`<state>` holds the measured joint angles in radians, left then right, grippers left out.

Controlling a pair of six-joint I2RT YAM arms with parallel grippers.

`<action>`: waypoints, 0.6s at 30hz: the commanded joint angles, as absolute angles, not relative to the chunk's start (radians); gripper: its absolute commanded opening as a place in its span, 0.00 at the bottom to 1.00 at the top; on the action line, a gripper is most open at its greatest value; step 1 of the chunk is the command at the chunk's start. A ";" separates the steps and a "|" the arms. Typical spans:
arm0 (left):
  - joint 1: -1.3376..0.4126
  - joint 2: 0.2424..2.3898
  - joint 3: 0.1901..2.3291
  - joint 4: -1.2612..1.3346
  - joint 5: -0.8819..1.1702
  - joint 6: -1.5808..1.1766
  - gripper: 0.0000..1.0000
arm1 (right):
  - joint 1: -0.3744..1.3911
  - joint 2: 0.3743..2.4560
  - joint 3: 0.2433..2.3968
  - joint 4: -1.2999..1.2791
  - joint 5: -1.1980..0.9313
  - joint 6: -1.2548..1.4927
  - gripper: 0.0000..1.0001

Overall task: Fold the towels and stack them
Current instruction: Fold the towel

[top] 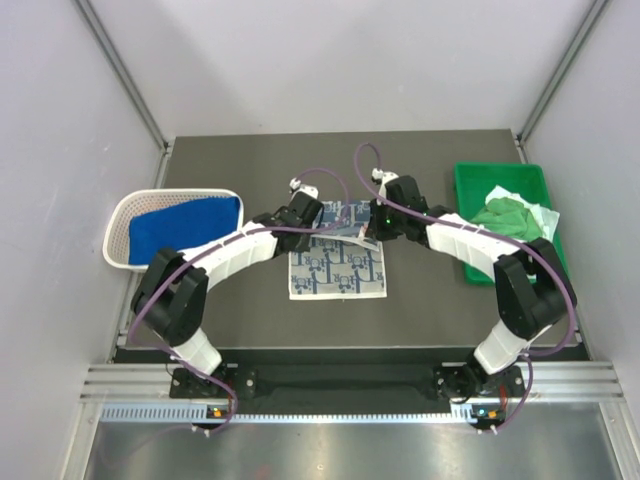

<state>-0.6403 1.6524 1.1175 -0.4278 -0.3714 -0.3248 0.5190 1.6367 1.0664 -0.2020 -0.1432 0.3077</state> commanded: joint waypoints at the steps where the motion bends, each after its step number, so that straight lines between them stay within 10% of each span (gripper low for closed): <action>1: -0.632 1.586 1.100 -0.440 -0.347 -0.341 0.13 | 0.534 1.583 1.063 -0.193 -0.126 0.310 0.00; 18: -0.681 1.539 1.088 -0.557 -0.348 -0.339 0.10 | 0.563 1.523 1.025 -0.221 -0.110 0.313 0.00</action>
<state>-0.6655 1.5852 1.0901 -0.5129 -0.3302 -0.3340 0.5499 1.5742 1.0264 -0.2241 -0.1307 0.3103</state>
